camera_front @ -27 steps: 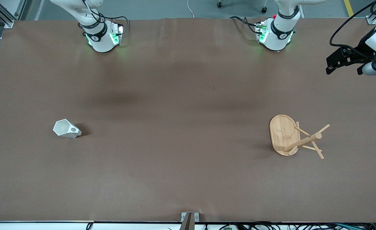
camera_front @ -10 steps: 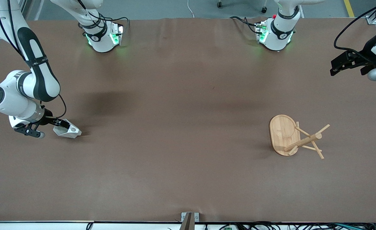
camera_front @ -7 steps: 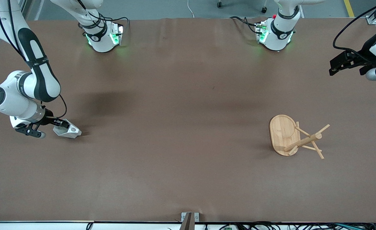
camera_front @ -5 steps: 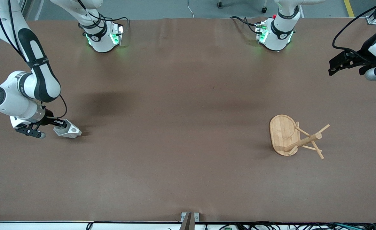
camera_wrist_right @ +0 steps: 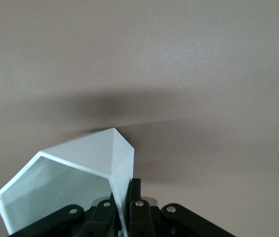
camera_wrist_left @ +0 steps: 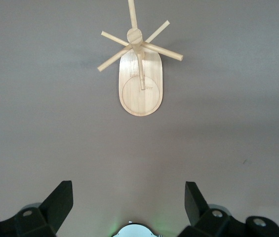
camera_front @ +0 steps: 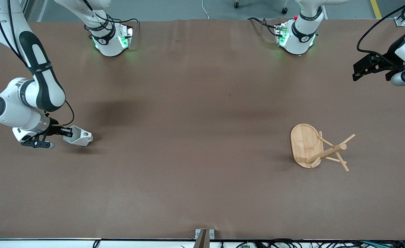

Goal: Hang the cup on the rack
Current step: 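Lift the white cup with the right gripper while the left gripper approaches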

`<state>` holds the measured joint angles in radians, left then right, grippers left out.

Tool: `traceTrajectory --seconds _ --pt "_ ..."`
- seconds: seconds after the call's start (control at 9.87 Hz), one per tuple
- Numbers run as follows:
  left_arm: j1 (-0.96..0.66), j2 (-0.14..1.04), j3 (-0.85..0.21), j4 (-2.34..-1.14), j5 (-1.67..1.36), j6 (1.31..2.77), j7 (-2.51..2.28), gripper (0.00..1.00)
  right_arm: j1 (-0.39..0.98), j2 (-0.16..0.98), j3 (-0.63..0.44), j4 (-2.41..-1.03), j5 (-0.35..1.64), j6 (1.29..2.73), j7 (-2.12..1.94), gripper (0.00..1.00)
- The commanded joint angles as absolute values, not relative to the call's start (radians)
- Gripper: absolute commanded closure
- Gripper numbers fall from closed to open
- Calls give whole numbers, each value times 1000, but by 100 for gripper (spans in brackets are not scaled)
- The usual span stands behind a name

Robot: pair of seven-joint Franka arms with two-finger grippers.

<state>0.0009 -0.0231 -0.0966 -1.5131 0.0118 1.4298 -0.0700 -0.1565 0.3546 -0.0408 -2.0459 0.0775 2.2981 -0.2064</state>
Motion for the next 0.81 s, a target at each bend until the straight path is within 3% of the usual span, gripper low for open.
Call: traceTrajectory --seconds 0.0,0.3,0.71 --pt "-2 -9 -100 -1526 12 1416 -63 0 -158 339 -25 -1860 90 2051 -350 98" --pt "-18 -9 -109 -1525 9 1417 -61 0 -146 287 -8 -1696 312 1731 -365 99" --pt "-124 12 -236 -1511 -153 1532 -61 0 -120 272 15 -1707 775 1522 -399 100"
